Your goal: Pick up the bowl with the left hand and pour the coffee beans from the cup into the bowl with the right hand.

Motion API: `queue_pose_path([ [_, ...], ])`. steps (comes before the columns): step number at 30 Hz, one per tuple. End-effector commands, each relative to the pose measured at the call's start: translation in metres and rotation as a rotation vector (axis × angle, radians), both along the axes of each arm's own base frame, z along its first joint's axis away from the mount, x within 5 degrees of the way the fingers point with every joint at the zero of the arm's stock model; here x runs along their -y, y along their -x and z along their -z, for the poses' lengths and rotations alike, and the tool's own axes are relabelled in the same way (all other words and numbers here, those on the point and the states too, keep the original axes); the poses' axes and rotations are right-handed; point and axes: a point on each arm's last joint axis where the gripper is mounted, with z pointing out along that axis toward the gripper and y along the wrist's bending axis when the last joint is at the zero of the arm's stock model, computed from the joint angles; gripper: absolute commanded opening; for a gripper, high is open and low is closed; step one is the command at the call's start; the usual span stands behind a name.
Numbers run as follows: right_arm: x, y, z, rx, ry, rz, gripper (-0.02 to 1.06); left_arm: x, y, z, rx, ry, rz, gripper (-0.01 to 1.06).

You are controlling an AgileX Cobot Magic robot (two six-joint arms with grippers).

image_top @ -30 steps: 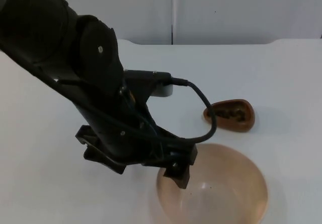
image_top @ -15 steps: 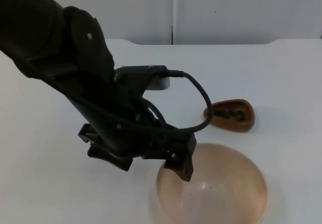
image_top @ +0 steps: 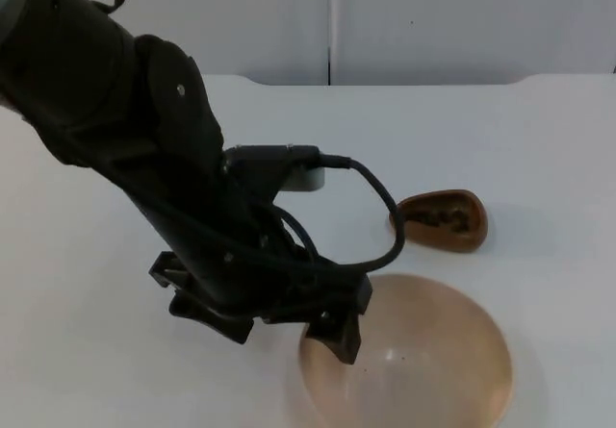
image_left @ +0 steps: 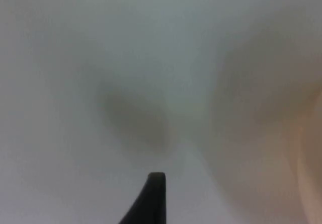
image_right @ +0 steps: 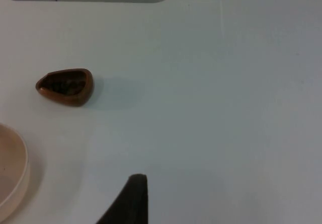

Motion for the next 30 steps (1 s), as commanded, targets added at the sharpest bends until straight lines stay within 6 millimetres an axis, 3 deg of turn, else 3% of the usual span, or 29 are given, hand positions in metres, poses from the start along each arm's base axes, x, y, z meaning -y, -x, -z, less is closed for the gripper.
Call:
queue_pose_path([
  [1, 0.0, 0.0, 0.0, 0.008, 0.005, 0.0, 1.05, 0.001, -0.002, -0.002, 0.006, 0.01, -0.012, 0.89],
  [10, 0.0, 0.0, 0.0, 0.008, 0.005, 0.0, 1.05, 0.0, -0.002, -0.001, 0.009, 0.001, 0.003, 0.81],
  [13, 0.0, 0.0, 0.0, 0.008, 0.005, 0.0, 1.05, 0.0, -0.001, -0.001, 0.005, 0.0, 0.005, 0.68],
  [14, 0.0, 0.0, 0.0, 0.008, 0.005, 0.0, 1.05, 0.0, -0.001, -0.001, 0.005, 0.0, 0.005, 0.68],
  [24, 0.0, 0.0, 0.0, 0.008, 0.005, 0.0, 1.05, 0.001, 0.0, -0.004, -0.013, 0.017, -0.011, 0.11],
  [28, 0.0, 0.0, 0.0, 0.008, 0.005, 0.0, 1.05, 0.001, 0.0, -0.011, 0.001, 0.028, -0.009, 0.0],
  [30, 0.0, 0.0, 0.0, 0.008, 0.005, 0.0, 1.05, 0.001, 0.001, -0.02, 0.017, 0.043, -0.012, 0.0],
])
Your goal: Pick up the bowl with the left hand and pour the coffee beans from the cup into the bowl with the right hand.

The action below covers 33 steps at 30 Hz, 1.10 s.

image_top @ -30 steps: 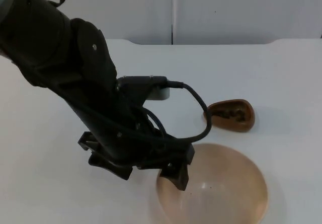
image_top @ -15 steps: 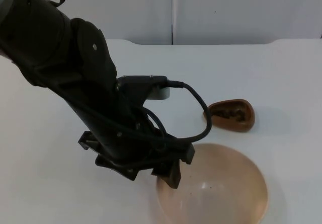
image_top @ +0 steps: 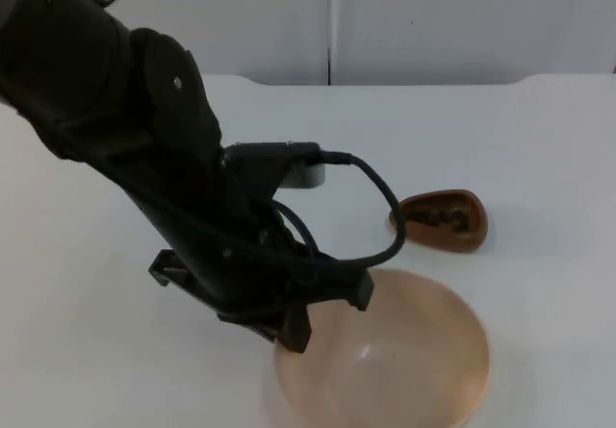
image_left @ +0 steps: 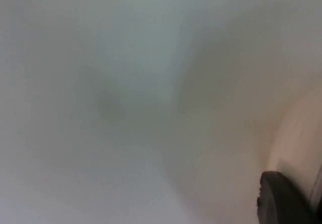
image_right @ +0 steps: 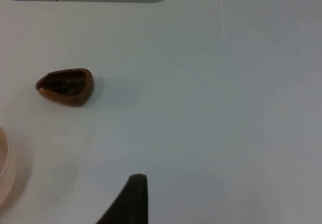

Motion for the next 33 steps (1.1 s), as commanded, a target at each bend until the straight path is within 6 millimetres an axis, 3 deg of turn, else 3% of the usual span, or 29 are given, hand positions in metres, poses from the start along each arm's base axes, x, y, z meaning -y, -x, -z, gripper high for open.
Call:
queue_pose_path([
  [1, 0.0, 0.0, 0.0, 0.008, 0.005, 0.0, 1.05, 0.001, -0.001, -0.012, 0.019, 0.028, -0.014, 0.0],
  [9, 0.0, 0.0, 0.0, 0.008, 0.005, 0.0, 1.05, -0.002, 0.001, -0.054, 0.096, 0.114, -0.06, 0.0],
  [13, 0.0, 0.0, 0.0, 0.008, 0.005, 0.0, 1.05, -0.014, -0.002, -0.066, 0.097, 0.13, -0.093, 0.0],
  [15, 0.0, 0.0, 0.0, 0.008, 0.005, 0.0, 1.05, -0.031, -0.008, -0.072, 0.083, 0.128, -0.129, 0.0],
  [24, 0.0, 0.0, 0.0, 0.008, 0.005, 0.0, 1.05, -0.076, -0.021, -0.075, 0.038, 0.049, -0.215, 0.0],
  [33, 0.0, 0.0, 0.0, 0.008, 0.005, 0.0, 1.05, -0.087, -0.022, -0.072, 0.049, -0.053, -0.252, 0.0],
])
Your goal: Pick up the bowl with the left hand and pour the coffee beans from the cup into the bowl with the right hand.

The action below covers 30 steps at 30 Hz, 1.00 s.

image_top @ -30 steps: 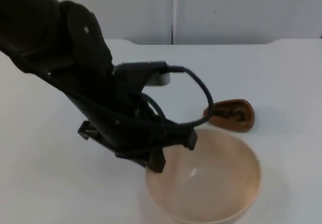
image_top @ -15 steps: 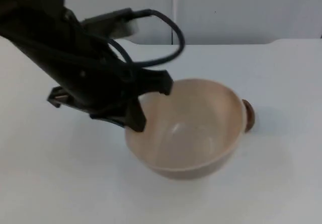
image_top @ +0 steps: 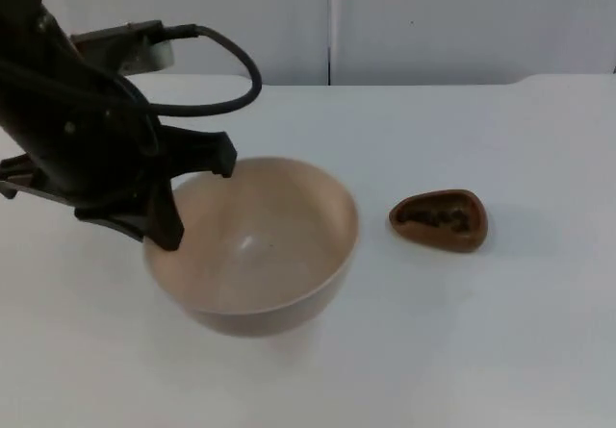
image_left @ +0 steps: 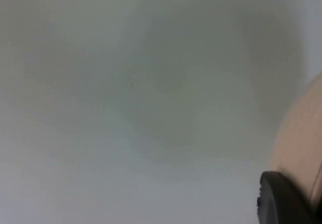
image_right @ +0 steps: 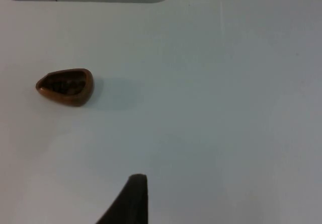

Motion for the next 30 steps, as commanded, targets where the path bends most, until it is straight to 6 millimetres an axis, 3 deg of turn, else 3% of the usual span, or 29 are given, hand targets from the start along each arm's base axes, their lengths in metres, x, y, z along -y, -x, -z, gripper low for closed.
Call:
queue_pose_path([
  [1, 0.0, 0.0002, 0.0001, 0.008, 0.005, 0.0, 1.05, -0.002, 0.0, -0.0049, 0.009, -0.009, -0.012, 0.0],
  [27, 0.0, 0.0002, 0.0001, 0.008, 0.005, 0.0, 1.05, -0.001, -0.0018, -0.0056, 0.023, 0.008, -0.04, 0.0],
  [30, 0.0, 0.0002, 0.0001, 0.008, 0.005, 0.0, 1.05, 0.0032, -0.0023, -0.007, 0.011, 0.07, -0.091, 0.0],
])
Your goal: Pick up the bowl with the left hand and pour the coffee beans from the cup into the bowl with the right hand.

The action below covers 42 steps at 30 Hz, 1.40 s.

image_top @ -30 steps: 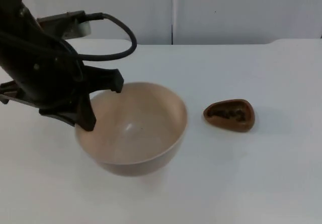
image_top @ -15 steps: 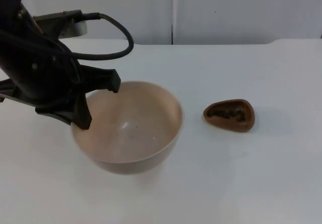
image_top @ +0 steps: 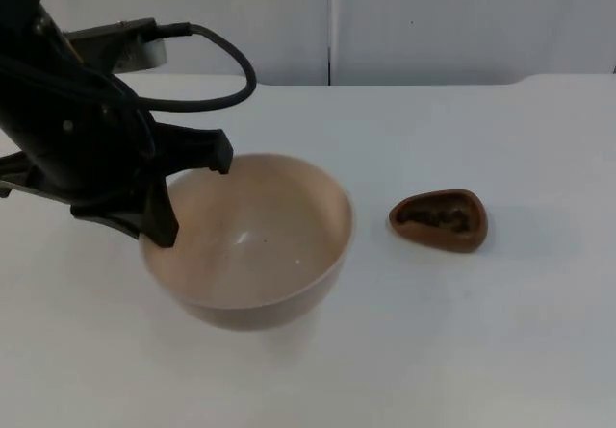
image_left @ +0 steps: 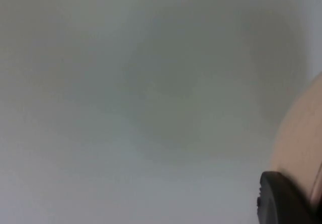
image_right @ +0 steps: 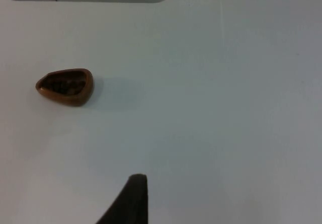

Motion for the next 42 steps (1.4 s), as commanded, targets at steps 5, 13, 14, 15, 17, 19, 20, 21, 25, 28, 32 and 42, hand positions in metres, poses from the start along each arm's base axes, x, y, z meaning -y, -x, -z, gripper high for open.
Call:
queue_pose_path([
  [5, 0.0, 0.0, 0.0, 0.008, 0.005, 0.0, 1.05, 0.005, -0.002, -0.007, 0.013, 0.083, -0.068, 0.0],
  [13, 0.0, 0.0, 0.0, 0.01, 0.005, 0.0, 1.05, 0.003, -0.005, -0.007, 0.053, 0.055, -0.049, 0.0],
  [14, 0.0, 0.0, 0.0, 0.012, 0.005, 0.0, 1.05, 0.003, -0.005, -0.007, 0.055, 0.055, -0.049, 0.0],
  [15, 0.0, 0.0, -0.001, 0.015, 0.005, 0.0, 1.05, 0.003, -0.005, -0.007, 0.056, 0.056, -0.053, 0.0],
  [17, -0.001, -0.005, -0.008, 0.007, 0.0, -0.004, 1.05, 0.003, -0.006, -0.007, 0.057, 0.056, -0.059, 0.0],
  [19, -0.001, -0.008, -0.014, 0.009, 0.0, -0.004, 1.05, 0.003, -0.006, -0.007, 0.056, 0.056, -0.062, 0.0],
  [20, -0.001, -0.013, -0.02, 0.002, 0.0, -0.004, 1.05, 0.002, -0.006, -0.007, 0.055, 0.054, -0.066, 0.0],
  [21, -0.001, -0.018, -0.028, -0.003, 0.0, -0.004, 1.05, 0.002, -0.006, -0.007, 0.056, 0.05, -0.074, 0.0],
  [25, -0.002, -0.041, -0.049, -0.042, -0.002, -0.005, 1.05, 0.001, -0.006, -0.007, 0.06, 0.046, -0.081, 0.0],
  [28, -0.002, -0.07, -0.064, -0.102, 0.0, -0.004, 1.05, 0.001, -0.006, -0.007, 0.059, 0.048, -0.083, 0.0],
  [32, -0.006, -0.108, -0.079, -0.166, -0.024, -0.018, 1.05, 0.002, -0.006, -0.007, 0.057, 0.055, -0.088, 0.0],
  [42, -0.017, -0.189, -0.087, -0.323, -0.11, -0.079, 1.05, 0.002, -0.006, -0.007, 0.046, 0.061, -0.093, 0.0],
])
